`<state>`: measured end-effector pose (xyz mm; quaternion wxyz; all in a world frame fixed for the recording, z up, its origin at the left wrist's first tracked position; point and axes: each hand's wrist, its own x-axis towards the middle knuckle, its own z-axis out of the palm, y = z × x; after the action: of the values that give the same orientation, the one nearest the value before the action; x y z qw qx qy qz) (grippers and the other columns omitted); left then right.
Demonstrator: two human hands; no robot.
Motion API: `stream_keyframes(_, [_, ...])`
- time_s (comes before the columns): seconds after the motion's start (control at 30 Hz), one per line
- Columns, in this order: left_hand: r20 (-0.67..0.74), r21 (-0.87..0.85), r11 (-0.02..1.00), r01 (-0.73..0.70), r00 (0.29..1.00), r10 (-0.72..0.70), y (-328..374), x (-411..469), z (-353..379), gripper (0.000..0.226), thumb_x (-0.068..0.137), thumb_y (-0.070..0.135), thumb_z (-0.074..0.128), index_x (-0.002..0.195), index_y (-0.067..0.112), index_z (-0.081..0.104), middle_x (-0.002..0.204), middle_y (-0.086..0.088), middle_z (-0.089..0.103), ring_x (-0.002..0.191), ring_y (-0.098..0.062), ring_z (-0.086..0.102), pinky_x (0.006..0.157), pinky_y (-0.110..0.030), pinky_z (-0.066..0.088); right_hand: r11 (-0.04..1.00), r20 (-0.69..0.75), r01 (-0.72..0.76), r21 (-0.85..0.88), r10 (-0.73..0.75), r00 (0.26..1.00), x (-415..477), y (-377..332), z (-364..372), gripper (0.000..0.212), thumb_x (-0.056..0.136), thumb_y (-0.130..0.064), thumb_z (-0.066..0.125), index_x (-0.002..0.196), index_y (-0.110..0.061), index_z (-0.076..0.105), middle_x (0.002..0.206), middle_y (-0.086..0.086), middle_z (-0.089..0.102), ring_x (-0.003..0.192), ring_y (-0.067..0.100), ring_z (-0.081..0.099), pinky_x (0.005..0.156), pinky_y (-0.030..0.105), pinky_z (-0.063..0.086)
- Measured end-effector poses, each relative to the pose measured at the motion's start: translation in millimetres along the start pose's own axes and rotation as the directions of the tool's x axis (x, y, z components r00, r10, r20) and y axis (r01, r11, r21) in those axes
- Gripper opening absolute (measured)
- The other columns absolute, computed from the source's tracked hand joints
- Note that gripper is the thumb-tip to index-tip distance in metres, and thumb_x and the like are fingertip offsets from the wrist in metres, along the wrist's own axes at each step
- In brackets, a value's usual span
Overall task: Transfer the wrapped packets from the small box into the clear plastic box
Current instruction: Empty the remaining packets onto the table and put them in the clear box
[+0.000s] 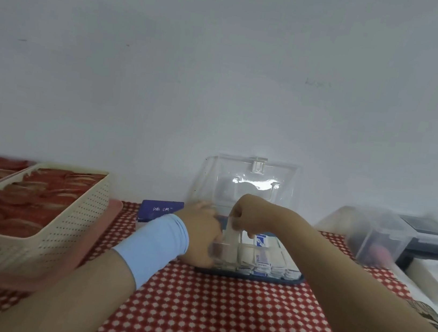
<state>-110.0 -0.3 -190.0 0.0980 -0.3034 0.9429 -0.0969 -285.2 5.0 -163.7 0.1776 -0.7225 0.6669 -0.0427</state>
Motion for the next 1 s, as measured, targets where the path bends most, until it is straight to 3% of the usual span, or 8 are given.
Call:
stream_keyframes(0.13, [-0.037, -0.055, 0.998, 0.012, 0.999, -0.014, 1.8, -0.6, -4.3, 0.038, 0.086, 0.054, 0.052, 0.093, 0.024, 0.073, 0.098, 0.006, 0.066, 0.106, -0.017, 0.049, 0.112, -0.038, 0.029, 0.998, 0.009, -0.005, -0.059, 0.005, 1.000, 5.2, -1.9, 7.2, 0.016, 0.092, -0.008, 0.056, 0.092, -0.010, 0.072, 0.078, 0.008, 0.069, 0.056, 0.013, 0.060, 0.058, 0.023, 0.048])
stream_keyframes(0.23, [-0.101, -0.179, 0.983, 0.030, 0.994, -0.049, 3.3, -2.9, -9.8, 0.039, 0.086, 0.046, 0.057, 0.115, 0.024, 0.070, 0.115, 0.003, 0.063, 0.113, -0.020, 0.051, 0.109, -0.037, 0.035, 0.991, 0.005, -0.016, -0.136, 0.017, 1.000, 11.4, -4.8, 13.7, 0.019, 0.093, -0.010, 0.059, 0.077, -0.014, 0.068, 0.074, 0.007, 0.067, 0.059, 0.017, 0.058, 0.062, 0.029, 0.052])
stream_keyframes(0.33, [-0.154, -0.212, 0.977, 0.009, 0.987, -0.042, 4.6, -0.6, -9.4, 0.046, 0.082, 0.051, 0.058, 0.122, 0.029, 0.067, 0.122, 0.005, 0.061, 0.117, -0.018, 0.049, 0.110, -0.039, 0.034, 0.973, -0.016, -0.025, -0.229, 0.022, 1.000, 14.4, -7.1, 17.4, 0.013, 0.093, -0.011, 0.059, 0.087, -0.010, 0.071, 0.087, 0.008, 0.071, 0.073, 0.023, 0.061, 0.067, 0.035, 0.054])
stream_keyframes(0.5, [-0.013, -0.154, 0.987, 0.037, 0.999, -0.039, 12.8, 6.1, -0.9, 0.048, 0.087, 0.066, 0.042, 0.106, 0.032, 0.070, 0.127, 0.004, 0.060, 0.115, -0.018, 0.045, 0.111, -0.042, 0.029, 0.953, -0.055, -0.002, -0.301, -0.015, 0.998, 11.2, -6.1, 18.8, 0.019, 0.092, -0.011, 0.057, 0.096, -0.013, 0.076, 0.092, 0.007, 0.072, 0.084, 0.028, 0.068, 0.070, 0.035, 0.055])
stream_keyframes(0.63, [0.047, -0.176, 0.983, 0.045, 0.998, -0.037, 12.4, 7.2, -1.9, 0.044, 0.089, 0.061, 0.047, 0.118, 0.037, 0.069, 0.135, 0.009, 0.056, 0.127, -0.018, 0.040, 0.117, -0.040, 0.017, 0.957, -0.078, 0.010, -0.288, -0.034, 0.996, 11.6, -0.8, 14.1, 0.039, 0.083, 0.001, 0.062, 0.111, -0.024, 0.076, 0.100, 0.002, 0.074, 0.084, 0.024, 0.068, 0.072, 0.032, 0.059])
stream_keyframes(0.83, [0.049, -0.181, 0.982, 0.058, 0.998, -0.050, 13.2, 7.3, -4.0, 0.044, 0.087, 0.060, 0.046, 0.113, 0.035, 0.070, 0.128, 0.008, 0.060, 0.123, -0.017, 0.043, 0.118, -0.040, 0.018, 0.964, -0.050, 0.064, -0.259, -0.079, 0.996, -4.2, -3.8, 9.6, 0.031, 0.096, -0.007, 0.051, 0.104, -0.021, 0.077, 0.068, -0.009, 0.054, 0.055, 0.011, 0.047, 0.050, 0.021, 0.037])
stream_keyframes(0.93, [0.026, -0.167, 0.984, 0.060, 0.998, -0.056, 14.0, 4.0, -9.6, 0.043, 0.090, 0.057, 0.047, 0.119, 0.033, 0.068, 0.132, 0.007, 0.058, 0.128, -0.018, 0.041, 0.118, -0.041, 0.015, 0.985, -0.092, 0.079, -0.150, -0.093, 0.991, -9.7, 0.1, 2.9, 0.029, 0.098, -0.011, 0.053, 0.090, -0.025, 0.077, 0.074, -0.011, 0.064, 0.063, 0.011, 0.058, 0.060, 0.021, 0.048])
stream_keyframes(1.0, [-0.013, -0.198, 0.978, 0.060, 0.998, -0.064, 12.0, 1.5, -17.8, 0.044, 0.091, 0.055, 0.050, 0.127, 0.034, 0.063, 0.139, 0.008, 0.054, 0.132, -0.018, 0.039, 0.118, -0.040, 0.019, 0.997, -0.210, 0.077, -0.022, -0.080, 0.974, -12.6, 6.5, -8.8, 0.028, 0.096, -0.009, 0.055, 0.102, -0.024, 0.078, 0.095, -0.010, 0.075, 0.083, 0.009, 0.067, 0.082, 0.024, 0.055])
